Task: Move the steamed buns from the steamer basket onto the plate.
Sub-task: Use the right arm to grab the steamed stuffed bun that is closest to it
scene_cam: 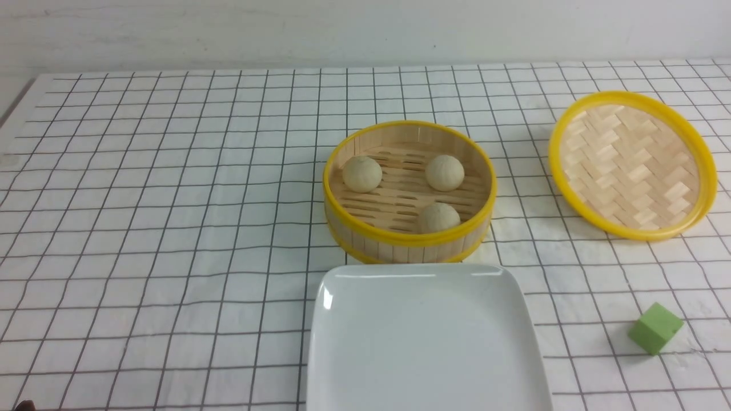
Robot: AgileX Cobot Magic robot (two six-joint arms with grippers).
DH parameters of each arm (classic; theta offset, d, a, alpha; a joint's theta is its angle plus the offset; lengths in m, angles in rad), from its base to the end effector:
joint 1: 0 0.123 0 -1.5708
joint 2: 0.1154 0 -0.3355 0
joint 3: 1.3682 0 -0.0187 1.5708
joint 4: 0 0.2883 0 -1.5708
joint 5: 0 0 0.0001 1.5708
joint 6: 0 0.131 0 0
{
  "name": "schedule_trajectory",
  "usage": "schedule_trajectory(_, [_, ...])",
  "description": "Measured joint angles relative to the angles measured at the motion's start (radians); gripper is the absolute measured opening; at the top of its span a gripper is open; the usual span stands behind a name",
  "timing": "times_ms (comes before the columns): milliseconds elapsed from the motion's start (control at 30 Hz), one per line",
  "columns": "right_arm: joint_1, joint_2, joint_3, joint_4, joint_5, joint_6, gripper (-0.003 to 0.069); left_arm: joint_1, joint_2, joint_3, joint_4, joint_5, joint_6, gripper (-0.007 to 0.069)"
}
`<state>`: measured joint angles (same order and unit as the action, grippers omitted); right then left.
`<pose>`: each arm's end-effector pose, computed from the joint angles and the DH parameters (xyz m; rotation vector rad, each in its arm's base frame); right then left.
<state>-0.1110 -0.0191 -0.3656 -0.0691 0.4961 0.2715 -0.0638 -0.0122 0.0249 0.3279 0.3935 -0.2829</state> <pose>0.0445 -0.0093 0.2998 0.2806 1.5693 0.0514 0.0774 0.0113 0.1592 -0.0056 1.8693 0.0866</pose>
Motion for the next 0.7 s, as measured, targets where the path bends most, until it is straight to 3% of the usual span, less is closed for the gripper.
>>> schedule_trajectory(267, [0.000,0.000,-0.053,0.032,0.080,0.004,0.0494,0.000,0.000,0.000,0.000,0.000,0.000,0.0242])
schedule_trajectory(700, [0.000,0.000,-0.056,0.111,0.040,0.018,0.0494,0.000,0.000,0.000,0.000,0.000,0.000,0.0242])
